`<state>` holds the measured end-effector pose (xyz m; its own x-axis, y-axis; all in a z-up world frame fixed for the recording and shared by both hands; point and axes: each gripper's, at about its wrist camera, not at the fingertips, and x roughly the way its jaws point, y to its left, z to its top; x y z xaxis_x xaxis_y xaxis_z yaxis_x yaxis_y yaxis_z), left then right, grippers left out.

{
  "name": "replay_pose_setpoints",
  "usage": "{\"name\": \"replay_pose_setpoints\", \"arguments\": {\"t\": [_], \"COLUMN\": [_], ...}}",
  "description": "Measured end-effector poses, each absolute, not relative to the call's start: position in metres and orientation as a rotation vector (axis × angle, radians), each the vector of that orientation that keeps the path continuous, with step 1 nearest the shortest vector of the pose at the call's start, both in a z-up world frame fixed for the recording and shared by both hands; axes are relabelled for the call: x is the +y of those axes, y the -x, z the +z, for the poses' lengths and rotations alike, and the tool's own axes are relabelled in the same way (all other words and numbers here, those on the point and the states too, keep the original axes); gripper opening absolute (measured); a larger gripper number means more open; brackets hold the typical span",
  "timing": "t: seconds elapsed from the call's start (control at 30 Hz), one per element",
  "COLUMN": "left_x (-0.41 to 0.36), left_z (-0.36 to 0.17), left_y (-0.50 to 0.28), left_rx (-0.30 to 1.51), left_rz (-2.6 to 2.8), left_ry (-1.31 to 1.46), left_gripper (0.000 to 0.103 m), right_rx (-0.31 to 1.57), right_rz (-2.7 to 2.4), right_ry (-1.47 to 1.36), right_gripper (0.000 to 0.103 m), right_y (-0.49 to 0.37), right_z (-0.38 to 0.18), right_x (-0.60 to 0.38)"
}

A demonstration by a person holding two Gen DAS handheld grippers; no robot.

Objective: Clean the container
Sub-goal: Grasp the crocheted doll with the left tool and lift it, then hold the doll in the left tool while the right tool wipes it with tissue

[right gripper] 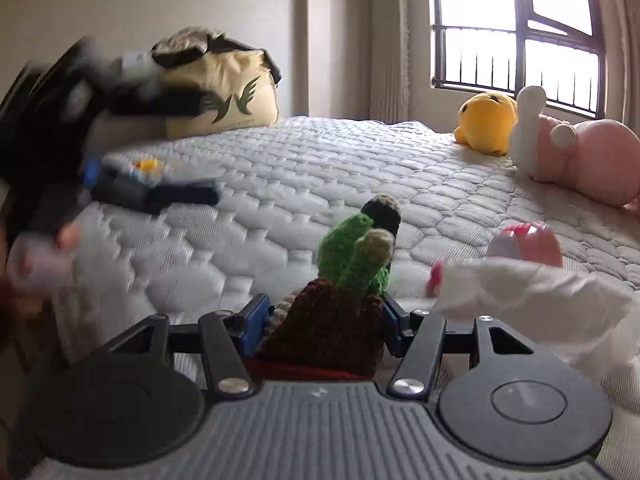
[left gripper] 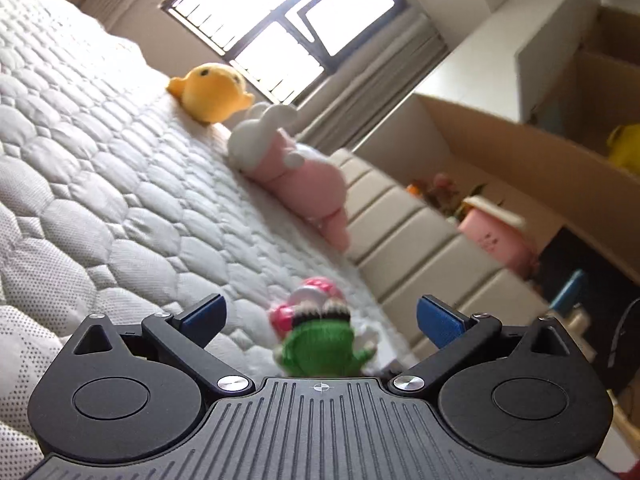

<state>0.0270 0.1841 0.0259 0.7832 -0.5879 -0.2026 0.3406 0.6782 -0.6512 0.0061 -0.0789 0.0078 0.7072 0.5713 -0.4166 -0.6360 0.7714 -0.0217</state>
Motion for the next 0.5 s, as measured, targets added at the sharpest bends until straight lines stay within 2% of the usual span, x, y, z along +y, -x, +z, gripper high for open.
{"name": "replay_pose_setpoints", "arguments": {"t": [0.07,0.23,0.5], "left_x": [0.168,0.124,0.078], "left_z": [0.03,0.033,0.024], "left_y": [-0.032,-0.041,-0.04], "left_rx": [0.457,0.526,0.581], "left_rz": [-0.541,-0.622,-0.668], "left_ry": [0.556,0.421,0.309], "left_gripper": [0.103,0.103,0.103], "right_rx": [0.346,0.337,0.249], "right_rz": [0.656,0.683,0.675], "right_ry": [0.226,0.265,0.345], "right_gripper": [0.061,0.062,0.062], "right_y": [0.014,0.03,0.052], "right_z": [0.007,0.008,-0.002], "right_x": [-0.073,-0.068,-0.062]}}
